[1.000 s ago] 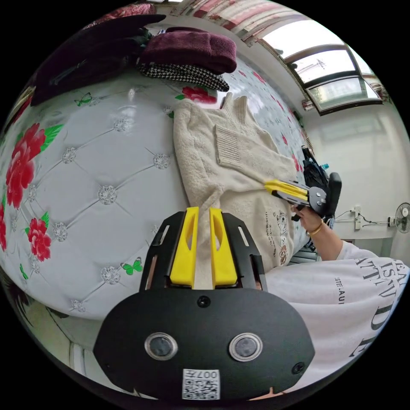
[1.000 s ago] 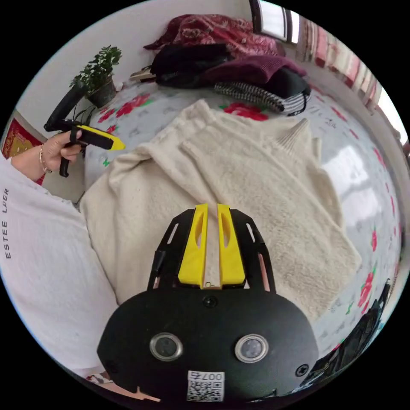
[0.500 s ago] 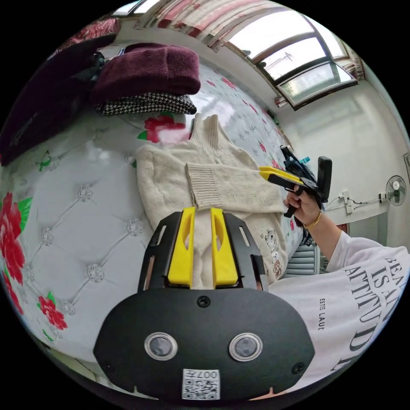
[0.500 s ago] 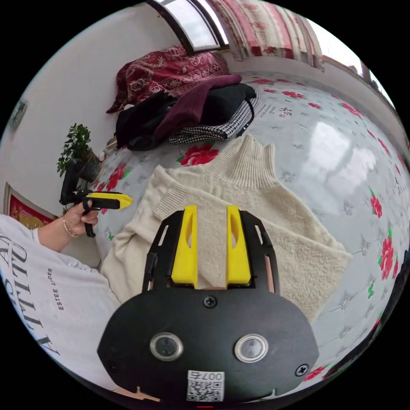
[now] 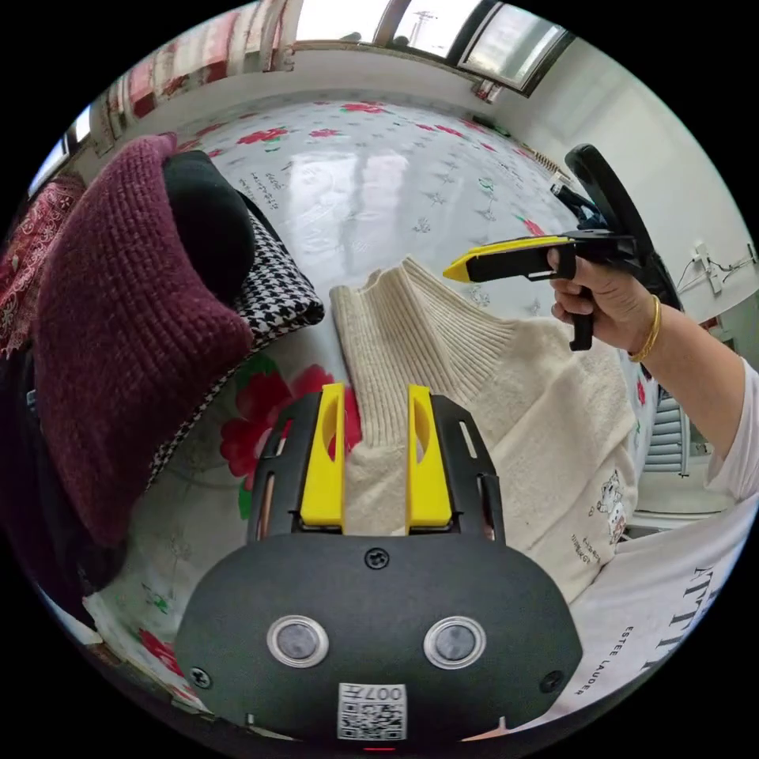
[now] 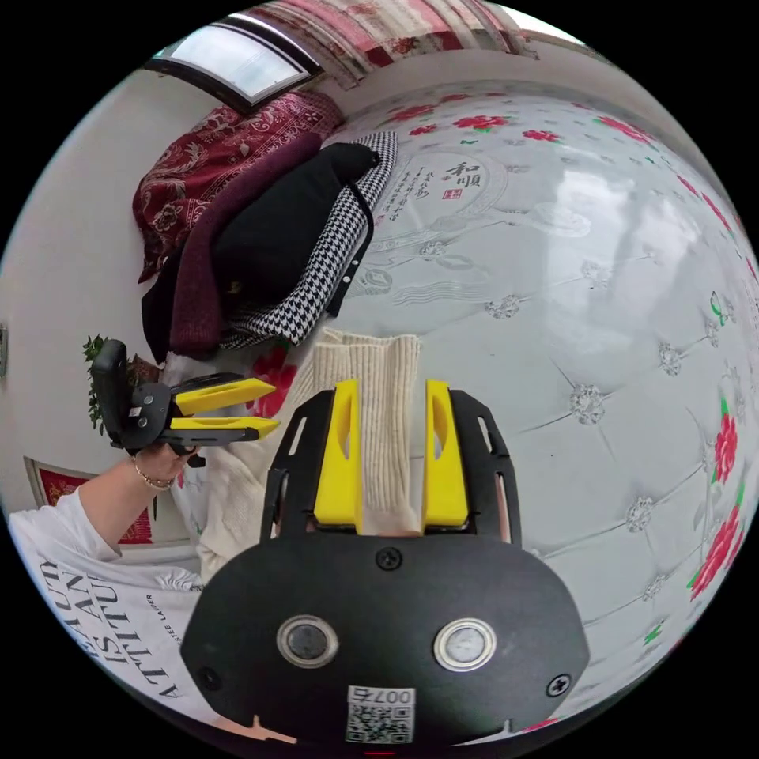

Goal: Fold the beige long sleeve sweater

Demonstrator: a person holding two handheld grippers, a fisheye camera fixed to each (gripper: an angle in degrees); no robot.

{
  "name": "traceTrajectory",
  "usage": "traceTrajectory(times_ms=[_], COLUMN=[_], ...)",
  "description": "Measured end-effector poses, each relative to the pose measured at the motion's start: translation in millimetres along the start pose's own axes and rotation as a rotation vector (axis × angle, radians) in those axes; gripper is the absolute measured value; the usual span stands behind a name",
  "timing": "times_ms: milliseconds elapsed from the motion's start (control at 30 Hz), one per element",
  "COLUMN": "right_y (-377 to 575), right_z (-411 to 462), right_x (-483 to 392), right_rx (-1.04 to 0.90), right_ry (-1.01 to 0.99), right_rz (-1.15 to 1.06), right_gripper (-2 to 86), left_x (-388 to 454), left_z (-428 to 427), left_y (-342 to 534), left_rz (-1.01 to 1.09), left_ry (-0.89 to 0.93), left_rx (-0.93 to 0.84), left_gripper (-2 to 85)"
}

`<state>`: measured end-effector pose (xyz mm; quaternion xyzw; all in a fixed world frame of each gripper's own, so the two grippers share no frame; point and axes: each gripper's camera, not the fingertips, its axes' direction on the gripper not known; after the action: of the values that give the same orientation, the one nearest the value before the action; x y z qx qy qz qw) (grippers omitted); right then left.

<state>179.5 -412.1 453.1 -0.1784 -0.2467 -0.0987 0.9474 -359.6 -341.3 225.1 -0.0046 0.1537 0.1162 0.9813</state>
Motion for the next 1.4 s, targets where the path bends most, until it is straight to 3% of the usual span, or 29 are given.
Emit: traceTrajectory(times_ms=[133, 267, 367, 433, 533, 667, 800, 833, 867, 967, 1167, 1400], right_y=[-7.1, 1.7, 24.0, 47.5, 104.3, 186.8, 227.4, 234.9, 237.5, 234.4, 270.6, 364.1], right_z=[11.0, -6.5, -46.8, -76.0, -116.3, -110.9, -42.9, -22.2, -24.6, -41.1, -82.9, -106.6], right_x=[15.7, 27.7, 28.8, 19.1, -3.5, -29.1, -31.2, -31.2, -30.3, -33.5, -45.7, -39.2], right_rx=[-0.018, 0.021, 0.123, 0.167, 0.189, 0.047, -0.173, -0.243, -0.162, -0.145, -0.066, 0.049], right_ry=[0.016, -0.217, -0.366, -0.399, -0.4, -0.279, -0.131, -0.1, -0.116, -0.116, -0.048, -0.007], right_rz=[-0.006, -0.056, -0.131, -0.248, -0.438, -0.526, -0.439, -0.423, -0.38, -0.32, -0.269, -0.029], right_gripper=[5.2, 1.2, 0.5, 0.2, 0.1, 0.3, 0.9, 1.1, 1.4, 2.0, 3.6, 5.8], left_x=[2.3, 14.0, 27.9, 36.3, 57.2, 91.7, 130.7, 138.5, 140.9, 143.2, 147.1, 128.0], left_z=[20.1, 20.7, -7.3, -46.2, -82.2, -70.8, -4.8, -6.3, -7.2, -15.2, -56.0, -94.5], left_y=[-15.1, -19.2, 2.8, 39.5, 98.3, 156.9, 185.3, 189.1, 188.6, 177.1, 235.9, 359.3], left_rz=[-0.007, 0.016, 0.085, 0.129, 0.234, 0.332, 0.376, 0.388, 0.387, 0.316, 0.174, -0.269], left_ry=[-0.022, -0.007, 0.057, 0.115, 0.16, 0.17, 0.094, 0.055, 0.036, 0.058, 0.067, 0.011], left_rx=[-0.002, -0.011, 0.119, 0.265, 0.35, 0.246, -0.041, 0.01, 0.012, -0.098, -0.023, 0.058], left_gripper=[9.3, 1.8, 0.3, -0.1, -0.1, 0.6, 3.7, 3.7, 3.8, 4.1, 4.7, 5.6])
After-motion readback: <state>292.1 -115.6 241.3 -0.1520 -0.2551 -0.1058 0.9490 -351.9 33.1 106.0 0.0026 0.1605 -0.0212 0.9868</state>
